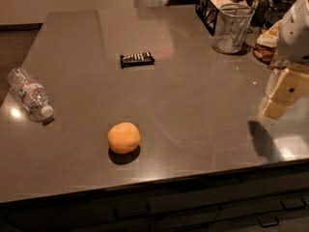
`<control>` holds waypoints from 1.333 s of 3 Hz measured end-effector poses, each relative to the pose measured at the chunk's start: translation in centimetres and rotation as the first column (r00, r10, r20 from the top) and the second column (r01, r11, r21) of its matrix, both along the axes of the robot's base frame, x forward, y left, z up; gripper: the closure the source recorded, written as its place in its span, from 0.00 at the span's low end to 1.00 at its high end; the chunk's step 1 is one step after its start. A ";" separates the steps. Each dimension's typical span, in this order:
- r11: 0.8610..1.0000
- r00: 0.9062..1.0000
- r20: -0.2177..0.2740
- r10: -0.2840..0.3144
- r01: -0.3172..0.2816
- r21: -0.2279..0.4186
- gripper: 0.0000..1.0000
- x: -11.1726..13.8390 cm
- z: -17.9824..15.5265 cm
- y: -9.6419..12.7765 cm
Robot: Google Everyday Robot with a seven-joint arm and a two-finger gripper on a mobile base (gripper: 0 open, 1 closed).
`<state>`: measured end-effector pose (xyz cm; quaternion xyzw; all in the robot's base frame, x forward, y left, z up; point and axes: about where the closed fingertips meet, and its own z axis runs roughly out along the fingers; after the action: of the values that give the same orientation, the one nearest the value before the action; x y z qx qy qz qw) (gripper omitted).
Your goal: Move orange near water bottle
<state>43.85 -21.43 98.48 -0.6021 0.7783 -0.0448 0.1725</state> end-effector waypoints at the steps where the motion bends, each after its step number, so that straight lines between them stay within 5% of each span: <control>1: 1.000 1.000 0.002 0.001 -0.001 0.001 0.00 0.0 0.0 0.1; 3: 0.993 0.995 -0.011 0.097 -0.096 0.066 0.00 0.8 -2.4 4.7; 4: 0.973 0.978 -0.038 0.205 -0.200 0.116 0.00 0.9 -5.3 9.0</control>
Offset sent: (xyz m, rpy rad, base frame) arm 0.0095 0.0365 -0.0263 0.0731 0.0226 0.0755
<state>44.72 -12.44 93.19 -0.6686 0.7182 0.0316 0.1901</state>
